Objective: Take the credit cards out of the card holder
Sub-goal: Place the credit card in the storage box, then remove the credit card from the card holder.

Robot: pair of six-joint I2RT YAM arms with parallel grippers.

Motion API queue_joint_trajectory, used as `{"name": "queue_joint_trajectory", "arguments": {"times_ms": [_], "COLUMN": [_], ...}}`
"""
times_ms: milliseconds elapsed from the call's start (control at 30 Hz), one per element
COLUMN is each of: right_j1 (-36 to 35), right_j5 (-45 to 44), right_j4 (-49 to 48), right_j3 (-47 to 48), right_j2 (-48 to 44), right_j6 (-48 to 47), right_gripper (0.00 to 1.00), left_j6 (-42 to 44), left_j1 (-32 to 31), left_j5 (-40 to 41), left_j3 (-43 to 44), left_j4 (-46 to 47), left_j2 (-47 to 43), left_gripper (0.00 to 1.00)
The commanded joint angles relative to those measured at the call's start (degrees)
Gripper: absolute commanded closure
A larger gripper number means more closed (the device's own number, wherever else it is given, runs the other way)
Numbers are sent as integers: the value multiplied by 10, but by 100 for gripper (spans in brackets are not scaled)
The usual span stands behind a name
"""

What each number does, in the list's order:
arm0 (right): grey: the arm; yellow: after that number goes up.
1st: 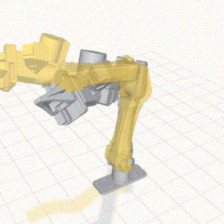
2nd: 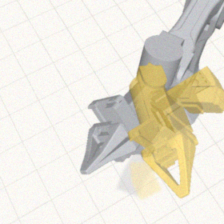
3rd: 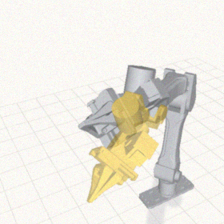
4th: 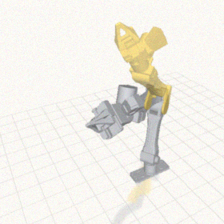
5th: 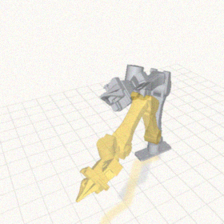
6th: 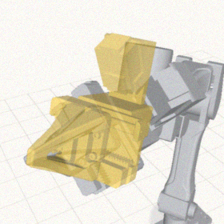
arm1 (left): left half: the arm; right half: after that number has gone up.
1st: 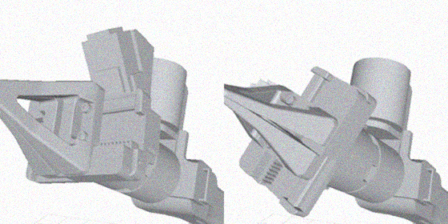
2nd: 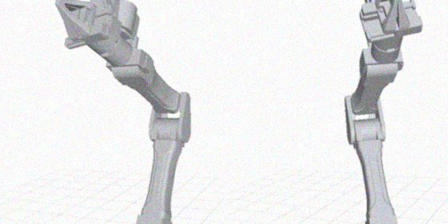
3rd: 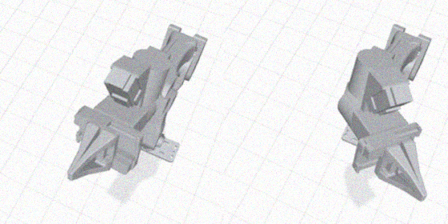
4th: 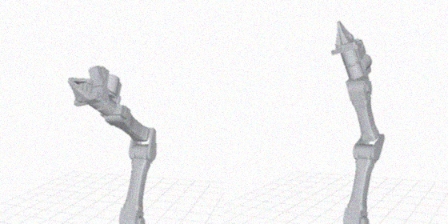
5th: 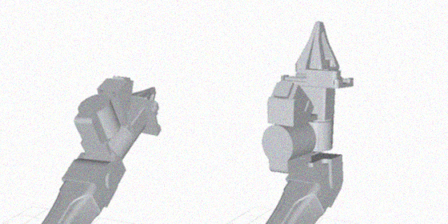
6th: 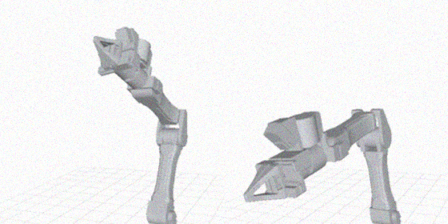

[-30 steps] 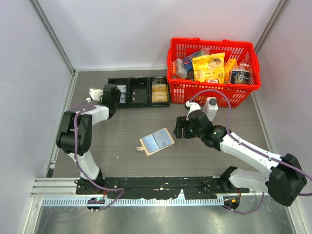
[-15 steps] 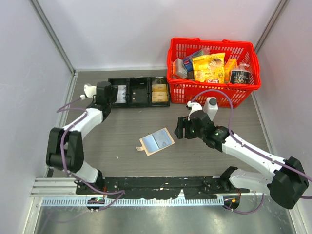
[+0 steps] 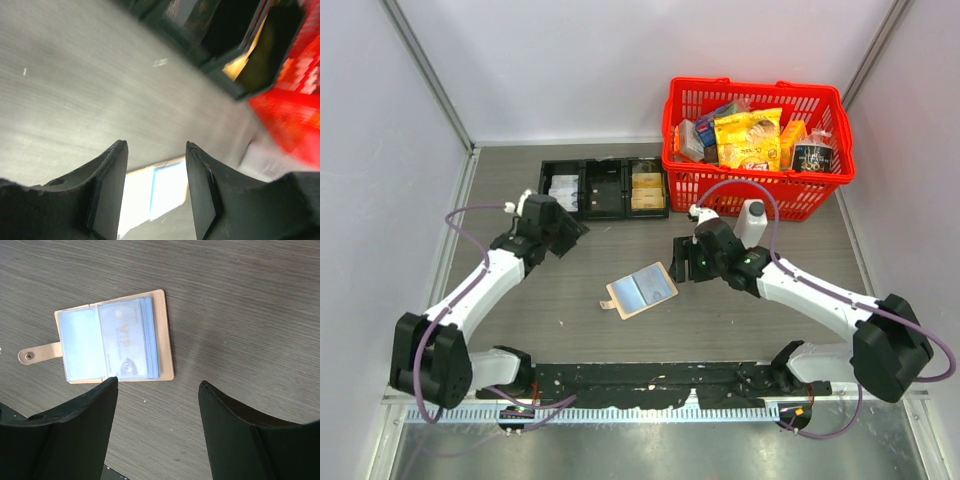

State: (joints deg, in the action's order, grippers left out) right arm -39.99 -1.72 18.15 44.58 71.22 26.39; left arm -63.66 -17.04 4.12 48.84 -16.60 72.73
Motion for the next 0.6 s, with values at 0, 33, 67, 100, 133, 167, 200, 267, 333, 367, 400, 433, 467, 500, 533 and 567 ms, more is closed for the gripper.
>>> {"name": "queue_joint_trajectory", "arguments": {"times_ms": [0, 33, 67, 100, 133, 167, 200, 267, 333, 367, 400, 433, 467, 500, 533, 567], "right_j1": [1, 0, -2, -3, -7, -8, -13, -18, -23, -26, -29, -34, -37, -44, -48, -54], "right_j5": [39, 44, 48, 50, 51, 48, 48, 47, 44, 42, 42, 43, 39, 37, 25, 20], "right_j4": [-12, -13, -13, -11, -8, -6, -4, -4, 3, 10, 13, 20, 22, 28, 32, 37], "right_j3": [37, 41, 45, 55, 60, 70, 77, 85, 96, 100, 109, 113, 122, 126, 133, 136], "right_j2": [27, 34, 47, 52, 65, 71, 81, 99, 118, 132, 141, 153, 160, 173, 178, 188], "right_j6": [13, 16, 20, 23, 23, 26, 30, 38, 43, 45, 47, 50, 51, 50, 50, 49], "right_gripper": [30, 30, 30, 30, 31, 32, 33, 35, 37, 38, 40, 42, 42, 43, 43, 44], "left_j6": [107, 112, 114, 114, 111, 105, 96, 83, 76, 74, 73, 73, 72, 73, 74, 76], "left_j1": [-54, -69, -87, -103, -122, -138, -150, -172, -181, -183, -183, -184, -184, -185, -184, -186], "left_j5": [-39, -57, -63, -66, -68, -71, -75, -78, -81, -84, -89, -96, -102, -108, -113, -117], "left_j3": [-17, -24, -30, -37, -44, -52, -64, -81, -97, -104, -111, -117, -122, -125, -129, -132], "left_j4": [-120, -133, -142, -149, -154, -156, -153, -145, -137, -132, -125, -116, -107, -100, -92, -86], "left_j2": [-52, -56, -58, -60, -62, -63, -64, -64, -62, -59, -58, -58, -54, -53, -49, -45], "left_gripper": [46, 46, 46, 46, 46, 46, 46, 46, 47, 47, 48, 49, 49, 50, 50, 51]}}
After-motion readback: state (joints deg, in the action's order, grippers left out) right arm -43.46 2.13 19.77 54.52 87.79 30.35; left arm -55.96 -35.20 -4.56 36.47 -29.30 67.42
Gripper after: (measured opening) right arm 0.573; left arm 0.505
